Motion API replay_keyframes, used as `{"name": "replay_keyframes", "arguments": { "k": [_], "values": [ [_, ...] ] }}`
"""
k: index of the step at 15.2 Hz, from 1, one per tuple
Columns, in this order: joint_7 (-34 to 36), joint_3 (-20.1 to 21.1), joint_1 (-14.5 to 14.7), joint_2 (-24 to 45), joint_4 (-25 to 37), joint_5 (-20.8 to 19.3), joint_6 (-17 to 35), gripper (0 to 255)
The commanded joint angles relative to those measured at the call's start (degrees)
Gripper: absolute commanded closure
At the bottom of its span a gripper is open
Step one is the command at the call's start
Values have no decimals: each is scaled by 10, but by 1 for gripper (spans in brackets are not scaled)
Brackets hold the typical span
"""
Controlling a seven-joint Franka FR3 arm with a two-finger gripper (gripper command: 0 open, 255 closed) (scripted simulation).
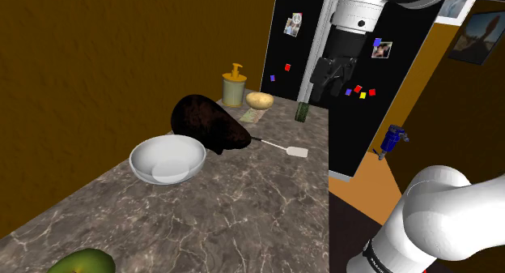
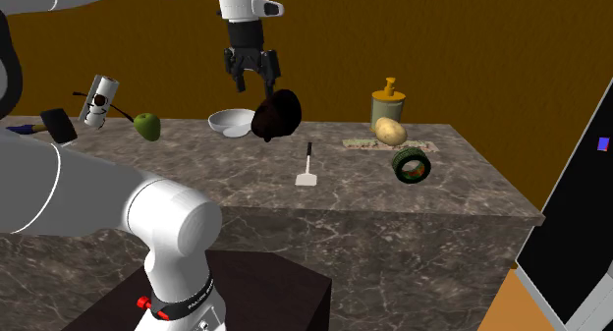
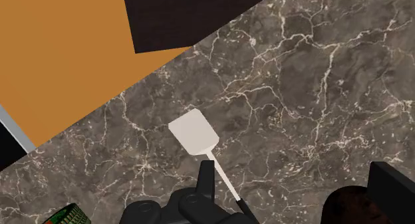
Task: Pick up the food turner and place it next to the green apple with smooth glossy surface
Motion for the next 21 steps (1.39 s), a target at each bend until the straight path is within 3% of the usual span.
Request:
{"name": "replay_keyframes", "arguments": {
  "k": [1, 11, 21],
  "values": [
    [0, 0, 0, 0, 0, 0, 0, 0],
    [-169, -78, 26, 114, -74, -29, 194, 0],
    [-347, -142, 61, 308, -55, -9, 369, 0]
  ]
}}
